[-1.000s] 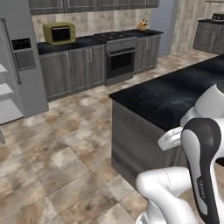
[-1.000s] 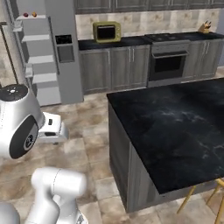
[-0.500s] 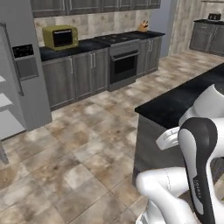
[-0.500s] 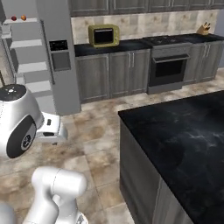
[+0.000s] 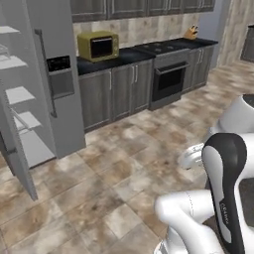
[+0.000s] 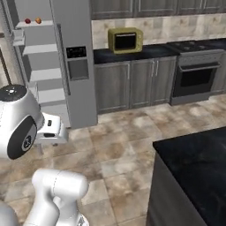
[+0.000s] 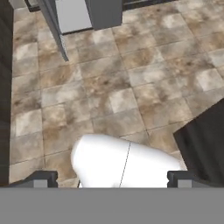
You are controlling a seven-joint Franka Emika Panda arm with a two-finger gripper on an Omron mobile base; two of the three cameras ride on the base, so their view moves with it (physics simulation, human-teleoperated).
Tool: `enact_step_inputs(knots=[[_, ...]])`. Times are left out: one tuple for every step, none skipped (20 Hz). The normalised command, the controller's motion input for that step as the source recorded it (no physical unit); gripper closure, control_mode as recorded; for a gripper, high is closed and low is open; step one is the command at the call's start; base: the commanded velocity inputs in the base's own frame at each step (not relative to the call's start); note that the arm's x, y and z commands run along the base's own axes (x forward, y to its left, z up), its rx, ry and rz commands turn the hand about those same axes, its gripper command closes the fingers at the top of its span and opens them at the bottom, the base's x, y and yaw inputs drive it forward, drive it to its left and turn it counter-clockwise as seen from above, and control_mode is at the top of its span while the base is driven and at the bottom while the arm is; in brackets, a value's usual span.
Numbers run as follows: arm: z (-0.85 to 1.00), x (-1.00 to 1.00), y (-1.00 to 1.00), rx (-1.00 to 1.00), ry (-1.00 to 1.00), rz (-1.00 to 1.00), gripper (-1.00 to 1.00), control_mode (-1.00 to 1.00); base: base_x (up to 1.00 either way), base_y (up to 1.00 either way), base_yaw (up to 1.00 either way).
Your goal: Pick up the tangerine and peach from the fridge and place one fruit on each plate on the dining counter.
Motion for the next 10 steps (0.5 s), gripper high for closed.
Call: enact_step_inputs(knots=[[0.00,0.00,0.00,0.00,0.00,0.00,-1.00,1.00,1.00,1.00,0.24],[0.00,0.00,0.00,0.00,0.00,0.00,-1.00,1.00,1.00,1.00,0.20],[0.00,0.00,0.00,0.00,0.00,0.00,-1.00,1.00,1.00,1.00,0.19],[0.00,0.00,0.00,0.00,0.00,0.00,-1.00,1.00,1.00,1.00,0.19],[0.00,0.00,0.00,0.00,0.00,0.00,-1.00,1.00,1.00,0.99,0.20],[0.00,0.00,0.00,0.00,0.00,0.00,-1.00,1.00,1.00,0.86,0.25],[0.00,0.00,0.00,0.00,0.00,0.00,-1.00,1.00,1.00,0.74,0.29],[0.00,0.00,0.00,0.00,0.00,0.00,-1.00,1.00,1.00,0.64,0.34],[0.00,0.00,0.00,0.00,0.00,0.00,-1.00,1.00,1.00,0.61,0.36],[0.00,0.00,0.00,0.00,0.00,0.00,-1.00,1.00,1.00,0.51,0.39]])
